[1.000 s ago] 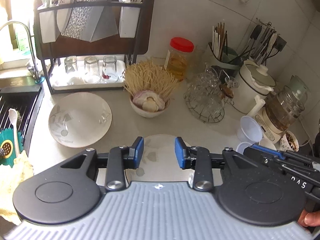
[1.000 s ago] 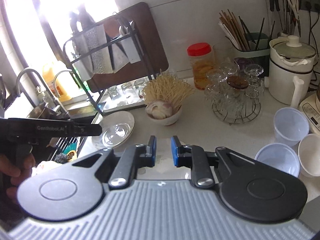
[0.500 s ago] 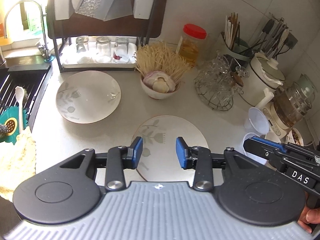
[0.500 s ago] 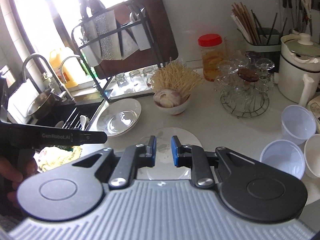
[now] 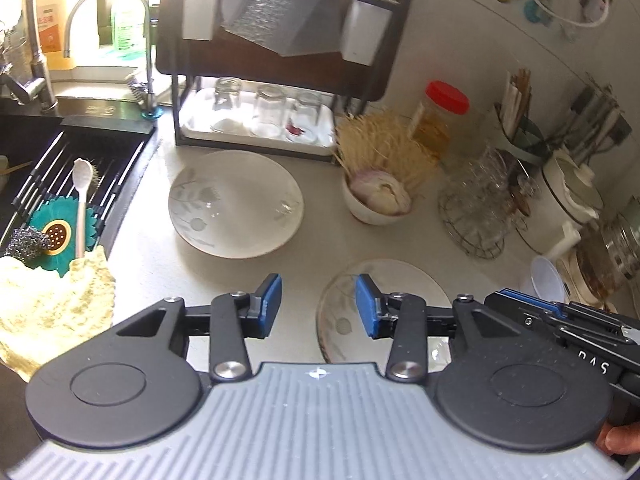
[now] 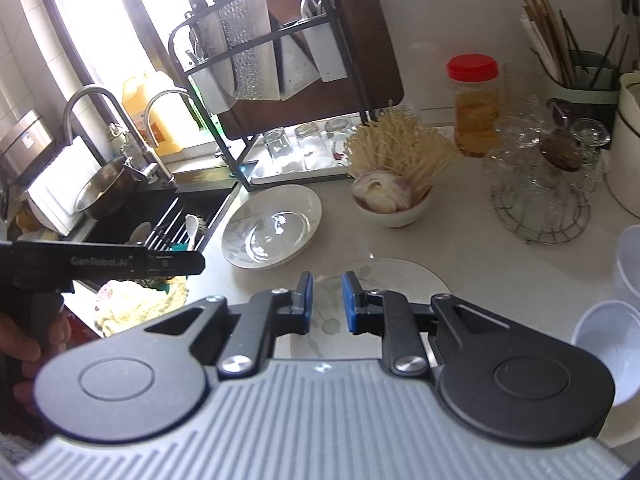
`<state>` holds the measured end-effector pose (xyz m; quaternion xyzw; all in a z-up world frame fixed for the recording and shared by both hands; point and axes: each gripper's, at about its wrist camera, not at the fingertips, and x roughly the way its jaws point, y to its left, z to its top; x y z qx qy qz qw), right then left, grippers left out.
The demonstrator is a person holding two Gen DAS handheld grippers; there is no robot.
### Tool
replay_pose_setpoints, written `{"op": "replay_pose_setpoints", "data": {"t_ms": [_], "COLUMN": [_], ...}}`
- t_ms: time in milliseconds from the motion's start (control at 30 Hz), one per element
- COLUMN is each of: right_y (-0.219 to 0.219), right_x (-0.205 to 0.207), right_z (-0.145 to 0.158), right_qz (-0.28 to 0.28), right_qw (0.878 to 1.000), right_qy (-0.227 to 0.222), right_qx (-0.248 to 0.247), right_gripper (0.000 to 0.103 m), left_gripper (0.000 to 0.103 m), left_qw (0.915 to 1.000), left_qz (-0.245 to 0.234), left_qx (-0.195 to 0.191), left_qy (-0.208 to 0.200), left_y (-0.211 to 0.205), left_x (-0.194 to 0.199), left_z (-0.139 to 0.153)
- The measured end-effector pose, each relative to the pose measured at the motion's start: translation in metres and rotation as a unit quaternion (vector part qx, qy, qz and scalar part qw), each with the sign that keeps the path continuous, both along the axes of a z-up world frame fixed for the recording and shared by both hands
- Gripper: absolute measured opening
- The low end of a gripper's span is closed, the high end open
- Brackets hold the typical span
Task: Organize plates and bowls
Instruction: 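Move both open grippers to the other leaf-print white bowl near the dish rack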
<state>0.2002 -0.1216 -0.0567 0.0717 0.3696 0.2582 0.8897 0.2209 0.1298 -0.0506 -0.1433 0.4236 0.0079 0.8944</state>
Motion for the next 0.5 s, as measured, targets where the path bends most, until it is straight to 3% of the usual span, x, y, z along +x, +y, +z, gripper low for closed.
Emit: {"op": "replay_pose_setpoints", "data": {"t_ms": [167,300,500], "right_y": [0.016,0.028,0.048], "right_x": [0.02,0.037,0.061], "right_z": [0.001,-0.001,-0.009], "right_qz": [0.001,-0.001,0.0], "right_qw": [1.0,1.0,0.999], "right_qy": [0.008,0.022,0.04], "right_qx": [0.002,0.003,0.001], "right_gripper": [0.02,0.02,0.02], "left_gripper": [0.048,0.056,0.056], "left_qw": [0.9999,0.9997,0.9992], "left_qz": [0.012,0.023,0.034], "left_qx": [-0.001,0.0,-0.005], "left_qy": [0.004,0.011,0.022], "left_y": [0.022,0.04,0.067], "left_x": [0.016,0.03,0.053], "left_z": [-0.002,-0.008,-0.023]}}
